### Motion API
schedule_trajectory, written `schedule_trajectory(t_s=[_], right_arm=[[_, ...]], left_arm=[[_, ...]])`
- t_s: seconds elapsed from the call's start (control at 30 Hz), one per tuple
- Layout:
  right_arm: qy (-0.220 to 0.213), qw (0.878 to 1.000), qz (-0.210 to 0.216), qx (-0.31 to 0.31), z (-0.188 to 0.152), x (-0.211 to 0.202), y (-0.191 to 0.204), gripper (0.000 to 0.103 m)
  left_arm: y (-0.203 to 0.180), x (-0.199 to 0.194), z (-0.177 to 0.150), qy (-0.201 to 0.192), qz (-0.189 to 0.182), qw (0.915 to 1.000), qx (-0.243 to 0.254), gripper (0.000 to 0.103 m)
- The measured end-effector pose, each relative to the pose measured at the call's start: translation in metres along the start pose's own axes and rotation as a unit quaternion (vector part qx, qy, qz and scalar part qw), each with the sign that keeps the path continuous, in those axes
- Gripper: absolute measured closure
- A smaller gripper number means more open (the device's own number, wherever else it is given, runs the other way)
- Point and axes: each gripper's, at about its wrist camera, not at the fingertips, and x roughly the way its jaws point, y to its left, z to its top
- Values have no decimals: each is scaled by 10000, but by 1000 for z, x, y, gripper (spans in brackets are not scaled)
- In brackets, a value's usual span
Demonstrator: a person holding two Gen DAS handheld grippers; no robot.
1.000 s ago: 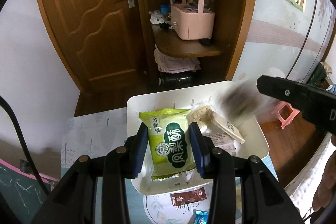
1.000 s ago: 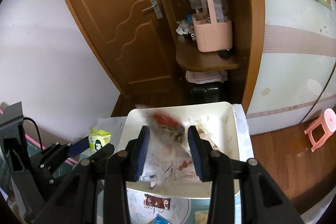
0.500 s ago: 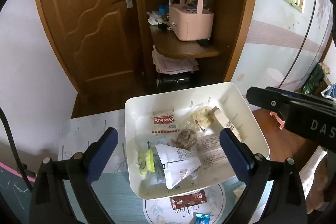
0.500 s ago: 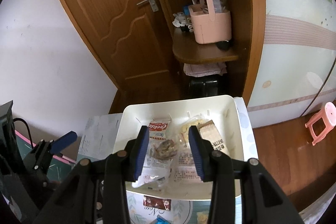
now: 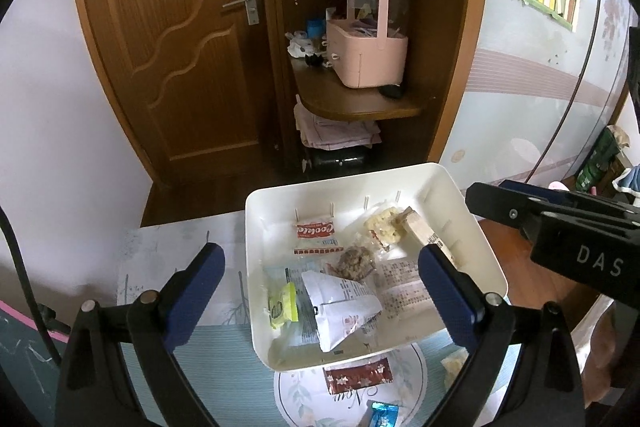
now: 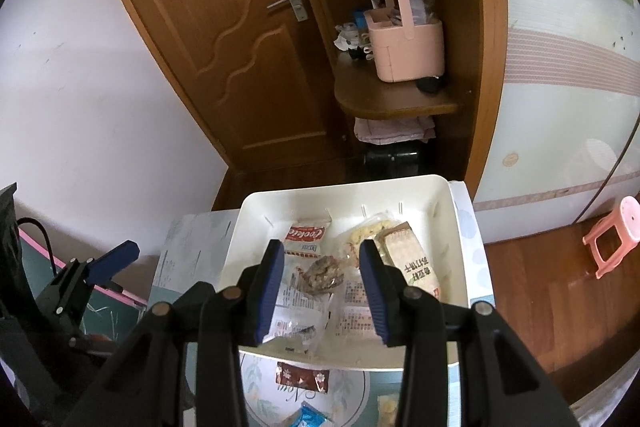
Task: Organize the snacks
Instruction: 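Withdraw both tools from the tray toward the remaining snacks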
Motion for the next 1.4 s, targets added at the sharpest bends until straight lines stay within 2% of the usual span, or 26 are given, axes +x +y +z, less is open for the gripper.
schedule_trajectory(t_s=[0.63,0.9,1.1,1.2,1.4], right_arm=[[4,9999,22,-103,-36,-41,8,63],[205,9994,10,-269,-74,-61,13,63],[438,9975,-18,-545,-117,-70,17,63],[630,9960,156,-619,-142,-72,17,63],[1261,9894,447,-558,-197,-62,16,63]], left_arm=[[1,-51,-26,-162,218,9996,-35,6],[15,-77,-63,-83,404,9990,-174,6],[36,-83,-107,254,620,9971,-368,6],[45,-81,-133,497,701,9950,-510,6],[51,-66,-194,1160,785,9878,-682,6]])
